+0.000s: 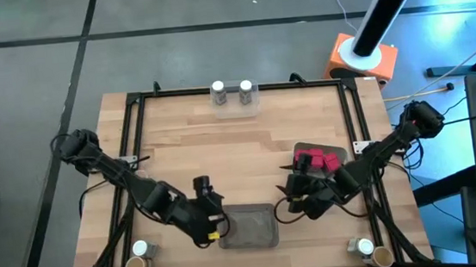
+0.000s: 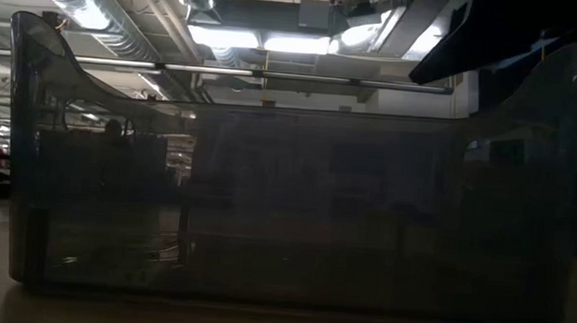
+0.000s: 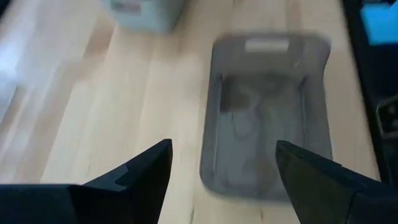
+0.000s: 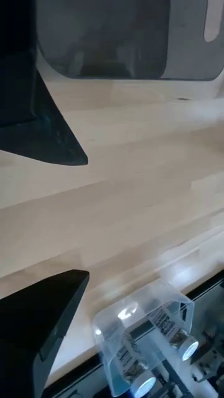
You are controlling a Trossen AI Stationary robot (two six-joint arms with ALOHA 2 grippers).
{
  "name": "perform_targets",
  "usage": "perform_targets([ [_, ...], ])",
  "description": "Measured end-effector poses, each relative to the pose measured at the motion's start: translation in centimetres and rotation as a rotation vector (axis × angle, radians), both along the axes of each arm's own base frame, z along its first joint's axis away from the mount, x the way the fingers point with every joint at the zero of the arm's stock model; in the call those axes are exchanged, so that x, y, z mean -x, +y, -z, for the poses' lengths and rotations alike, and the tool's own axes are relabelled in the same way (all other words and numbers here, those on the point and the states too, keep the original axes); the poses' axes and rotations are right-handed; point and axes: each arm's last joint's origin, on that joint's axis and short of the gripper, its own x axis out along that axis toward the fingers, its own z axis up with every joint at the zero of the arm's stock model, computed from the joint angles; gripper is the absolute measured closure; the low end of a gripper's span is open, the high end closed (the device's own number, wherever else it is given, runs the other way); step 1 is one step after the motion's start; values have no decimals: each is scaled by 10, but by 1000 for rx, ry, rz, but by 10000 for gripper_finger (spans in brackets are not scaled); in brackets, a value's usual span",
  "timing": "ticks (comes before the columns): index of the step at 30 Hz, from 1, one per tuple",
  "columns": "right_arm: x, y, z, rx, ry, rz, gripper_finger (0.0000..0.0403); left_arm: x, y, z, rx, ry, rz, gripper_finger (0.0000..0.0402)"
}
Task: Sort spices by type
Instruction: Put the gold seasoning bottle into the black bin
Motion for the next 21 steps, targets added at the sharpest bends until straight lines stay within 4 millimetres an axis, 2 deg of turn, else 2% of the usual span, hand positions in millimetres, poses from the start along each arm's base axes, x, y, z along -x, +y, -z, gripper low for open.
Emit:
perform_targets([
  [6, -7, -8, -1, -20, 7, -5, 113, 17, 4, -11, 37, 133, -180, 133],
  [15, -15, -19, -1, -69, 14, 9, 114, 59, 21, -18, -9, 306, -454, 133],
  [21, -14, -19, -1, -74, 9, 13, 114, 66, 32, -18, -48, 362, -565, 124],
])
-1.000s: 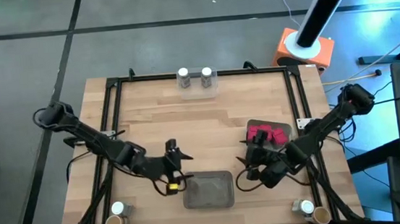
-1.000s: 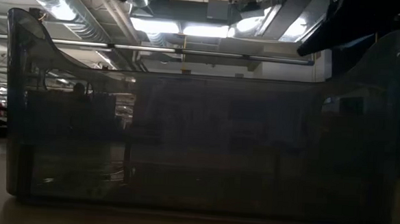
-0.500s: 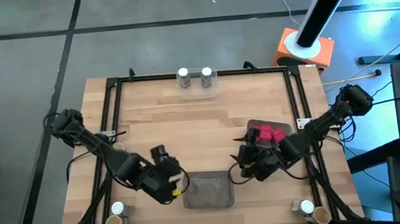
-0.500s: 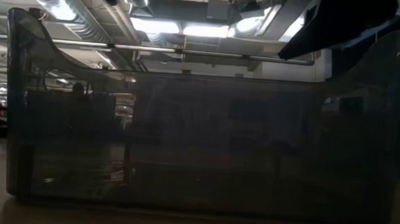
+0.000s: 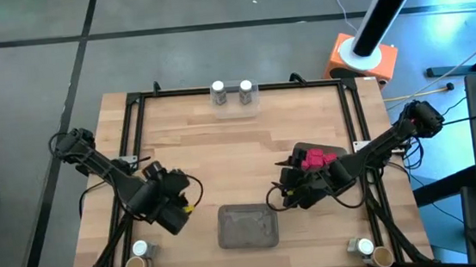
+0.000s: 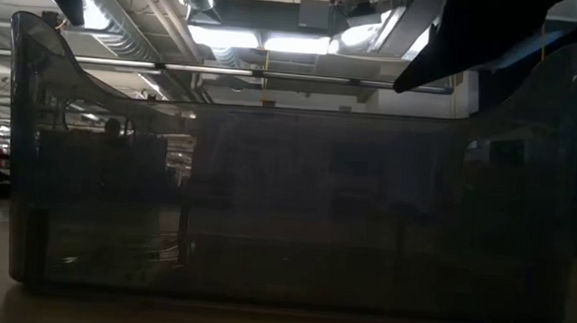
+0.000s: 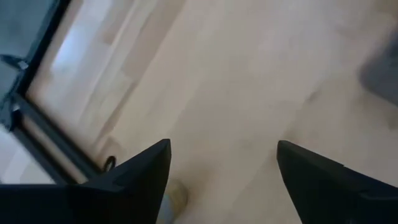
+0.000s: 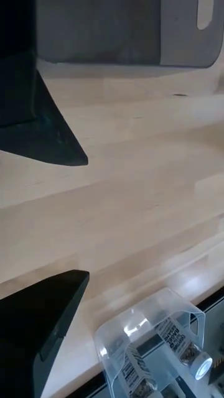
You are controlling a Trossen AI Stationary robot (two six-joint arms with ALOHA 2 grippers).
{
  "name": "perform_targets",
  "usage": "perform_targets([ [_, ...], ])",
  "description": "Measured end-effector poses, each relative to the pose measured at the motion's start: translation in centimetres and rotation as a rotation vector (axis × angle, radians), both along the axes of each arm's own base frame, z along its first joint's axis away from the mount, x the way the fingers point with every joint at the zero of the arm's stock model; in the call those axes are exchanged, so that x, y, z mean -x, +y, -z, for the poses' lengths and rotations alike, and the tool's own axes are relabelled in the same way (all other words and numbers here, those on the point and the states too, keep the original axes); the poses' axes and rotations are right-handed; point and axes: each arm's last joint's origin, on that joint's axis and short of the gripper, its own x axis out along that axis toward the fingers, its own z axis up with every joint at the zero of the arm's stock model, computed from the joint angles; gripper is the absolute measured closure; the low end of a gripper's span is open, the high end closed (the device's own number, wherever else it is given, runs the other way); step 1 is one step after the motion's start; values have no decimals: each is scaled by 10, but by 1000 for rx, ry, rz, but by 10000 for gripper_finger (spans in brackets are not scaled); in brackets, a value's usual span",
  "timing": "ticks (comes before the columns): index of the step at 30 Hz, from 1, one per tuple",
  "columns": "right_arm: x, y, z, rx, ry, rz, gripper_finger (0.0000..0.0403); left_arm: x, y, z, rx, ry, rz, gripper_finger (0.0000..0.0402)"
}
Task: Sort spices by type
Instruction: Put the gold seasoning bottle into the black bin
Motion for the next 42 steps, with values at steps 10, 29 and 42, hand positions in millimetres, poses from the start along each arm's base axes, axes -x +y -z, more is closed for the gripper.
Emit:
perform_targets([
  [10, -3, 2, 6, -1, 14, 1, 114, -8, 19, 0, -13, 69, -17, 57],
  [29, -4, 4, 11, -21, 51, -32, 114, 1, 54, 2, 19, 214, 92, 66],
  [42, -4, 3, 11, -8, 51, -28, 114, 66, 84, 22, 224, 228, -101, 73],
])
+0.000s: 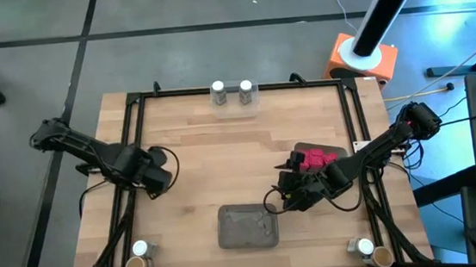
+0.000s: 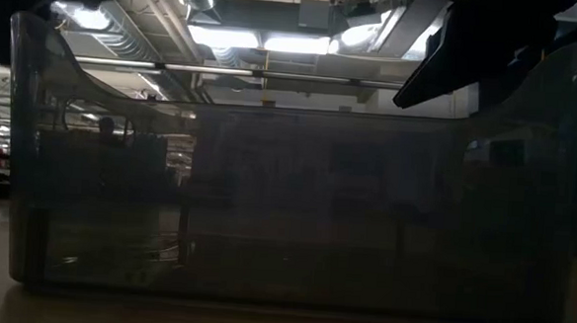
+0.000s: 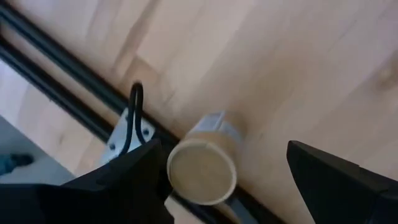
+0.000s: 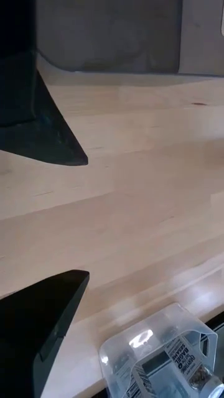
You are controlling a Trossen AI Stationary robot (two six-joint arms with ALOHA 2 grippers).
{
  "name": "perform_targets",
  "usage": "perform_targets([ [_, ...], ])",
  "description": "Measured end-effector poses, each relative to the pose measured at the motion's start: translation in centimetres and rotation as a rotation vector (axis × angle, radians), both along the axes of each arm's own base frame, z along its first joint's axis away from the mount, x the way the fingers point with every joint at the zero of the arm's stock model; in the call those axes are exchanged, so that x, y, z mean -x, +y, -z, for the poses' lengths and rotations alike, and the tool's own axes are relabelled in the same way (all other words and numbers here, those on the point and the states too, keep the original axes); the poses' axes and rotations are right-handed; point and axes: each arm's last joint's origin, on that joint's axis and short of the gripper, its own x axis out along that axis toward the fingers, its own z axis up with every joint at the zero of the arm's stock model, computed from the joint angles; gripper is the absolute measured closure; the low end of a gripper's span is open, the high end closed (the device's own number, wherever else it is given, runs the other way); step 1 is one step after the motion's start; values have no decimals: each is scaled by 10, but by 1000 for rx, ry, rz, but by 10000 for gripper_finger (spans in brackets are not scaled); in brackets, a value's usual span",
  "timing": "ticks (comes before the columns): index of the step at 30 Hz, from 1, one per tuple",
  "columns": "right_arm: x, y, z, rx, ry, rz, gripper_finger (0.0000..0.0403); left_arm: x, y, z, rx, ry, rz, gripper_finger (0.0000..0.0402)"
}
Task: Sort spices by type
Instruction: Put the gold seasoning bottle into the black bin
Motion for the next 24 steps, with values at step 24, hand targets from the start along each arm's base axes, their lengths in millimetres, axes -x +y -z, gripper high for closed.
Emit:
perform_targets([
  [24, 0, 2, 1, -58, 27, -45, 114, 17, 3, 57, 87, 230, 92, 73],
])
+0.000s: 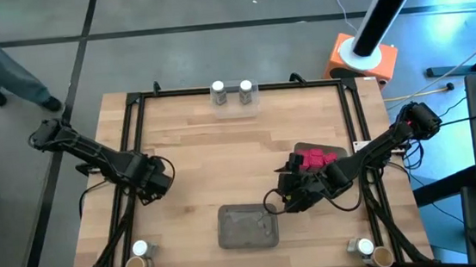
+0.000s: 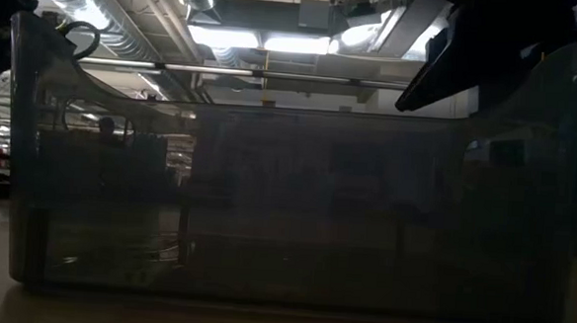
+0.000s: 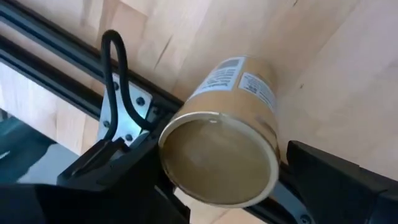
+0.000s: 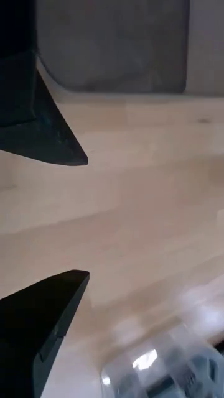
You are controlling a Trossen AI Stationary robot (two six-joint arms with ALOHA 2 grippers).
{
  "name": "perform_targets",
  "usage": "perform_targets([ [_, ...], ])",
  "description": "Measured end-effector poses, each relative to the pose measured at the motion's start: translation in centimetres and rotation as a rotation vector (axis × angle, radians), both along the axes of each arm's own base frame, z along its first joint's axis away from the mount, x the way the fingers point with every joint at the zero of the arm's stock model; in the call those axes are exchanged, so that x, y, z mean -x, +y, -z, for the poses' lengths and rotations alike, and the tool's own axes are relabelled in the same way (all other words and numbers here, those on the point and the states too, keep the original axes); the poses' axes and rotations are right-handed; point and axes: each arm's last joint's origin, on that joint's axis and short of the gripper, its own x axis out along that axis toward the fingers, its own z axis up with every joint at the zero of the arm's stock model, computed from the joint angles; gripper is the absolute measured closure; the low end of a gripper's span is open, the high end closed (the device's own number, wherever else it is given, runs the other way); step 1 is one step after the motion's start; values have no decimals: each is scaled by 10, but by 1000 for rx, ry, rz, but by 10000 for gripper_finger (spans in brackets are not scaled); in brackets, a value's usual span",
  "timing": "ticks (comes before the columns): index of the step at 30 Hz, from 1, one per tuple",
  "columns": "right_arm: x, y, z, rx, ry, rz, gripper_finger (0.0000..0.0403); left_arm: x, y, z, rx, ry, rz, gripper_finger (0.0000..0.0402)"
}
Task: Sort spices by type
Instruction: Put the gold seasoning bottle into the black bin
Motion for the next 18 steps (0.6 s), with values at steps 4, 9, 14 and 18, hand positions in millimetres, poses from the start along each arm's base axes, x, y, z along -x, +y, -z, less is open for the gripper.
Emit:
perform_targets([
  [4, 0, 1, 0, -36, 17, -28, 114, -2, -1, 0, 12, -16, 5, 74],
  [9, 0, 2, 1, -65, 33, -52, 114, -2, -1, 0, 16, -22, -4, 116],
  [14, 0, 3, 1, -77, 39, -61, 114, -3, -2, 0, 20, -31, -2, 143],
  [18, 0, 3, 1, -78, 39, -62, 114, -3, -2, 0, 18, -34, -19, 143],
])
